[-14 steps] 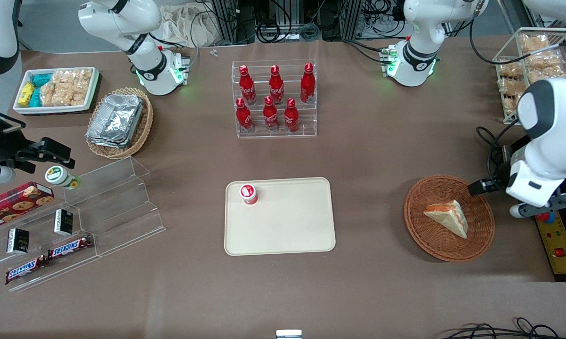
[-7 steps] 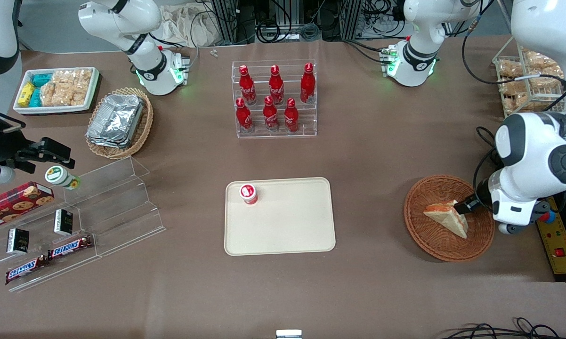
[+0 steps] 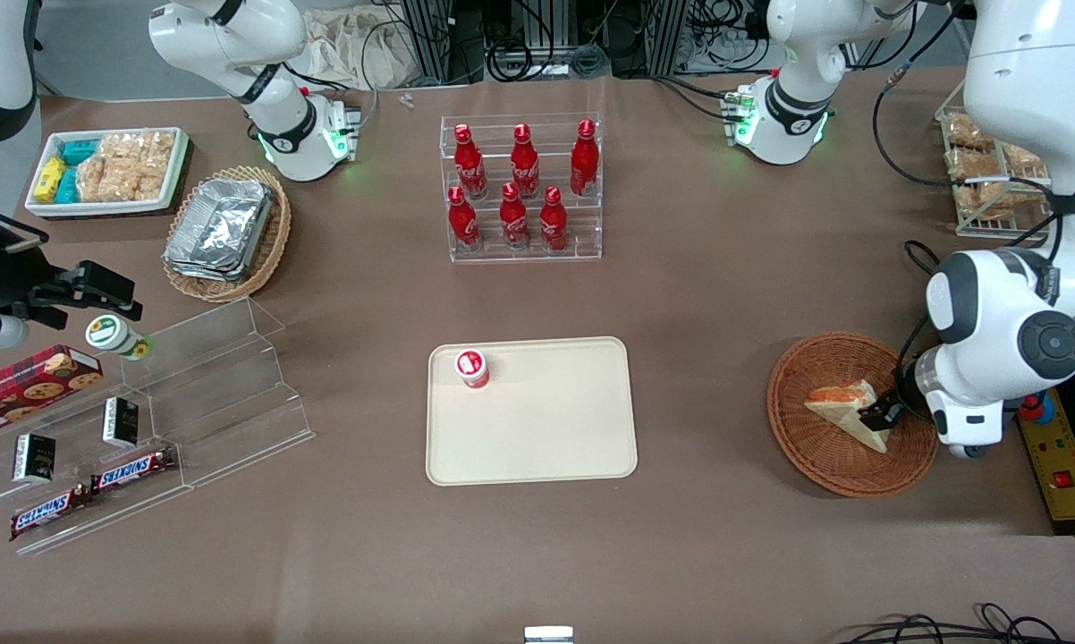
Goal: Place sandwich from basket to tray
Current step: 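Close the left gripper on the wrapped sandwich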
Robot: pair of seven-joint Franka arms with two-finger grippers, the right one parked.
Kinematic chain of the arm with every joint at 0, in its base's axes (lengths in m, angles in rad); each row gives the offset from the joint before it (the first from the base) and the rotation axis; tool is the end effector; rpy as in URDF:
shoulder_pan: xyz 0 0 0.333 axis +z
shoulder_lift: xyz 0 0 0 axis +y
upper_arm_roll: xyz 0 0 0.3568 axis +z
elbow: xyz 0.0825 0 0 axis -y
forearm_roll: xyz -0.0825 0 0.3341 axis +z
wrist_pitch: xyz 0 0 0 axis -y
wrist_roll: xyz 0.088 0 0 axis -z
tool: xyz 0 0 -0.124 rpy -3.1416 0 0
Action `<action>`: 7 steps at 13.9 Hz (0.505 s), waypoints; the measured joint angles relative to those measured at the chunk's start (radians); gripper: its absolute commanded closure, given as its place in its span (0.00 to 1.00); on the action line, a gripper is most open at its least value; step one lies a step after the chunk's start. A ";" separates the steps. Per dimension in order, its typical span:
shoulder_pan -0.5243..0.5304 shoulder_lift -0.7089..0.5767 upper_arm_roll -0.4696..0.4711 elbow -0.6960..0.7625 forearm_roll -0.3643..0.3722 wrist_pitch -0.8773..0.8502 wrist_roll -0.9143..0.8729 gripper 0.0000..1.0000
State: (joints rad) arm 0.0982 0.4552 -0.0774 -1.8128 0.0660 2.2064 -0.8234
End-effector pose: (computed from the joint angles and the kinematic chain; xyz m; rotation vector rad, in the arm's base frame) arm 0.6200 0.0211 0.3374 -2.8501 -1.2222 0.0746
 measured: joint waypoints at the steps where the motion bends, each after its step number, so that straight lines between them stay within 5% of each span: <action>1: 0.000 0.014 0.000 -0.001 0.000 0.018 -0.020 0.05; 4: 0.000 0.045 -0.001 -0.031 0.000 0.082 -0.046 0.08; 5: 0.000 0.049 -0.001 -0.041 0.000 0.090 -0.048 0.17; 7: 0.000 0.050 -0.001 -0.045 0.000 0.093 -0.051 0.56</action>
State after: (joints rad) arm 0.0978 0.5051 -0.0785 -1.8579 0.0660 2.2995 -0.8743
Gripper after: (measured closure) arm 0.079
